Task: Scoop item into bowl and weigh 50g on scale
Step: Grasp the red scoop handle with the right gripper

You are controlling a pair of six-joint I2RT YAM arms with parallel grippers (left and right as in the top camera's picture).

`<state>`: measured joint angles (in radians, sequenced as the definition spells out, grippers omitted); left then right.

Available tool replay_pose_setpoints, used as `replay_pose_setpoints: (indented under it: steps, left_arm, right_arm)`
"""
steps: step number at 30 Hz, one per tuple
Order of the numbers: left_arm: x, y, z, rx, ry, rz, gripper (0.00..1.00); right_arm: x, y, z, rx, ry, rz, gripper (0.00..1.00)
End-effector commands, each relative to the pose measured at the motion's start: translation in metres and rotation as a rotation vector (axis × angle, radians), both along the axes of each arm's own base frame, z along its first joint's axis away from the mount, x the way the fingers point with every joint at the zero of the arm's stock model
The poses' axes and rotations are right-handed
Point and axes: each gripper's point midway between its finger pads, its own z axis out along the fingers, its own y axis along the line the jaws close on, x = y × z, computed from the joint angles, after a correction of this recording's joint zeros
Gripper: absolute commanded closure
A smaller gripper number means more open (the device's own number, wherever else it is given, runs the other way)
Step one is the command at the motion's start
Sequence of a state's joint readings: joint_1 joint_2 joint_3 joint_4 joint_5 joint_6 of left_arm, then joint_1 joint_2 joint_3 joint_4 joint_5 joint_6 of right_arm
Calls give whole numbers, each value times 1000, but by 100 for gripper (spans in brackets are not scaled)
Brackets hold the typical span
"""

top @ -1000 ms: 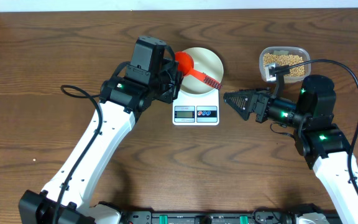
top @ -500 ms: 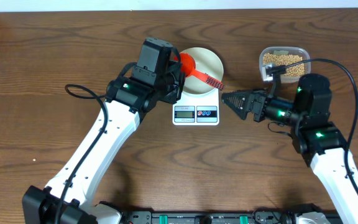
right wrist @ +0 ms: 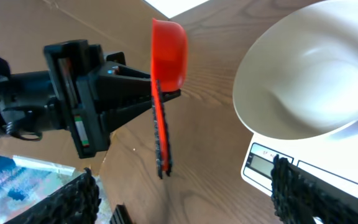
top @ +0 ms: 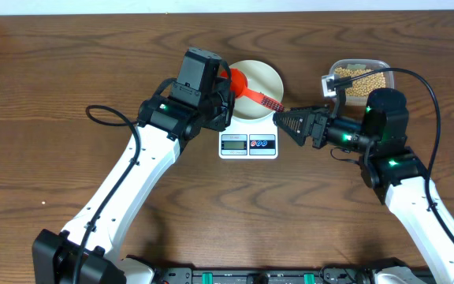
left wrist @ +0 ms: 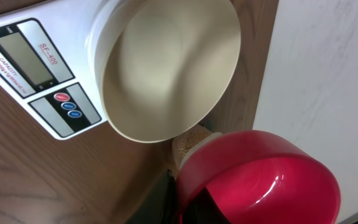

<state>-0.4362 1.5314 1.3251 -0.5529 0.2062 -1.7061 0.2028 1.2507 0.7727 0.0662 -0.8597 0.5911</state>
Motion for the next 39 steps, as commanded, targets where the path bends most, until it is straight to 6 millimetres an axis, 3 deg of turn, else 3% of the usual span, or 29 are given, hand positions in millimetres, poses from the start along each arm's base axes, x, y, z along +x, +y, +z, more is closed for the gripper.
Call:
replay_pose_setpoints:
  steps: [1, 10, 19, 33, 39]
  left_arm:
    - [3, 0, 2, 2, -6, 25, 93]
    - [3, 0, 2, 0, -4, 29, 93]
    - [0, 2, -1, 8, 11, 27, 93]
    - [-5, -1, -3, 2, 31, 13, 93]
    - [-8, 1, -6, 10, 47, 13, 93]
  right_arm:
    - [5, 4, 0, 2, 0, 11, 17]
    - [25, 15, -2, 77, -25, 44, 25]
    - [39, 24, 1, 163, -60, 86, 48]
    - [25, 48, 9, 182, -99, 161, 58]
    - [26, 48, 10, 183, -106, 160, 69]
